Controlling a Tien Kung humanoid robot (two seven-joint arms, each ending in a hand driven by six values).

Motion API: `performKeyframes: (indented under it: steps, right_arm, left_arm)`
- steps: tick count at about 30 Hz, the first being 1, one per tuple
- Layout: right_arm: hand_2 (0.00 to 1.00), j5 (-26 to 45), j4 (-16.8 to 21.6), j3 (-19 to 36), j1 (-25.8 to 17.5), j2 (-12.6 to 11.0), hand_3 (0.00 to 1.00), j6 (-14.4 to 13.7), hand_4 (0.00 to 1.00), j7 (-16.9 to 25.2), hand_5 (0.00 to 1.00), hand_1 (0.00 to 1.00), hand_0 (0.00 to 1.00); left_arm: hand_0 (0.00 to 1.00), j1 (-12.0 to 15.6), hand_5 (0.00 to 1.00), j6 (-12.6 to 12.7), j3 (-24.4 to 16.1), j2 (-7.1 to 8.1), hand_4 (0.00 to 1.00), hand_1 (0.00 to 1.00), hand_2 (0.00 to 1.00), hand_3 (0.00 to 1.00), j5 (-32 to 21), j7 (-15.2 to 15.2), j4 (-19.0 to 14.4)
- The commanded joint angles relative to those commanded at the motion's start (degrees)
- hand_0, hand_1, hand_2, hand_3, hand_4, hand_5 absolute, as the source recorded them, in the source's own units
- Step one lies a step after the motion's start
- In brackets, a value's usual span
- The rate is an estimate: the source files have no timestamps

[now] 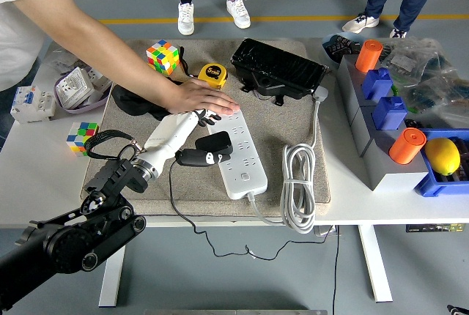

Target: Put the plug near the board,insert it into the board,press the button,pull the plug out

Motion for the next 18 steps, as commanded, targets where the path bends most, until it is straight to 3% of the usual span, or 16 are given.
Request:
performKeyframes:
  steps: [1,11,12,18]
  right_arm:
    - [0.544,0.01,-0.02,0.03,0.0,0.01,0.546,-0.01,0.788,0.0,0.256,0.589,0.601]
    - [0.544,-0.15,0.03,0.29,-0.09,0.11,0.546,-0.05,0.787,-0.01,0.257,0.589,0.602]
    - [0.544,-0.16,0.03,0.28,-0.1,0.12,0.545,-0.05,0.787,-0.01,0.256,0.589,0.602]
    - [0.544,-0.25,0.03,0.47,-0.05,0.17,0.545,-0.07,0.787,0.0,0.256,0.589,0.602]
  left_arm:
    - [0.541,-0.16,0.364,0.0,0.11,-0.09,0.998,0.59,0.614,0.644,0.01,0.05,0.24]
    - [0.487,-1.25,0.339,-0.45,0.71,-0.89,0.998,0.562,0.577,0.605,1.25,1.41,2.01]
    - [0.413,-1.3,0.219,-0.45,0.75,-0.92,0.971,0.517,0.559,0.572,1.27,1.44,2.12]
    - [0.413,-1.87,0.219,-0.31,1.25,-1.05,0.971,0.517,0.559,0.572,1.92,1.59,2.46]
